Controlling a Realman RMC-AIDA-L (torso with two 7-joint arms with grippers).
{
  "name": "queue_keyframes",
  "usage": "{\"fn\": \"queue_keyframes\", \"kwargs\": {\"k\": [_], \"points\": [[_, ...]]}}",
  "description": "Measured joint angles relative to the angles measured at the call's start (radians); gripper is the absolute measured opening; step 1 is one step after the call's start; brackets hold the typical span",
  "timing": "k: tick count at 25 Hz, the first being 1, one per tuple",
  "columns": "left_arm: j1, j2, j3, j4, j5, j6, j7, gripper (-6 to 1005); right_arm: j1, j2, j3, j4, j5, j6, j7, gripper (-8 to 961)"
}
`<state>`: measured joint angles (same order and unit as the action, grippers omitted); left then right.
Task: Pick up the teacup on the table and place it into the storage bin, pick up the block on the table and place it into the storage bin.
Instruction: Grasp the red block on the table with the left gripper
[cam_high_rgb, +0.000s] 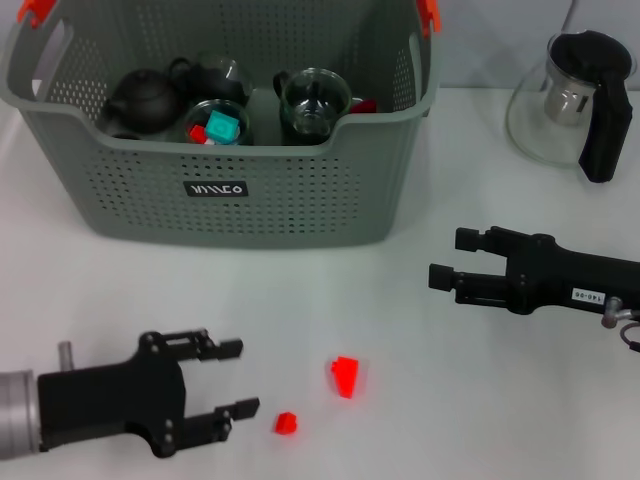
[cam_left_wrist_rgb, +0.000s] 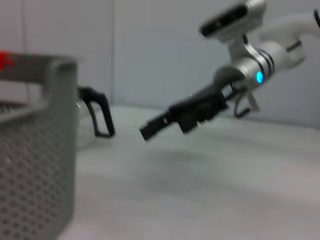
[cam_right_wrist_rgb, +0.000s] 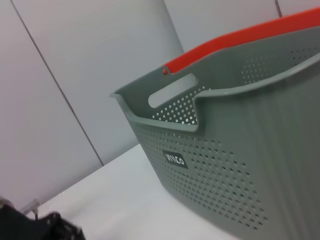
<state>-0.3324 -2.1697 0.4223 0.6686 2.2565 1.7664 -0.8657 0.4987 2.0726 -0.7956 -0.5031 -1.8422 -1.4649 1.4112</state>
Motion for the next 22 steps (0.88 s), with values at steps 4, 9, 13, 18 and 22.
{"fn": "queue_keyframes", "kwargs": {"k": [4,9,13,18,22], "points": [[-0.025,0.001,0.001,-0.058,0.053,-0.053,0.045,668,-0.001,0.000,-0.001,0.000,0.000,0.001,-0.001,927],[-0.036,-0.001,0.029,-0.158,0.063,-0.145,0.175,578,-0.002,0.000,0.001,0.000,0.000,0.002,-0.002,927],[-0.048,-0.001,0.054,-0.195,0.066,-0.199,0.183,553,-0.002,0.000,0.002,0.000,0.000,0.001,-0.002,927],[-0.055,-0.003,0.069,-0.220,0.068,-0.245,0.196,528,-0.002,0.001,0.000,0.000,0.000,0.001,-0.002,927],[-0.062,-0.003,0.071,-0.236,0.068,-0.268,0.202,510,-0.002,0.000,-0.001,0.000,0.000,0.001,-0.001,927]]}}
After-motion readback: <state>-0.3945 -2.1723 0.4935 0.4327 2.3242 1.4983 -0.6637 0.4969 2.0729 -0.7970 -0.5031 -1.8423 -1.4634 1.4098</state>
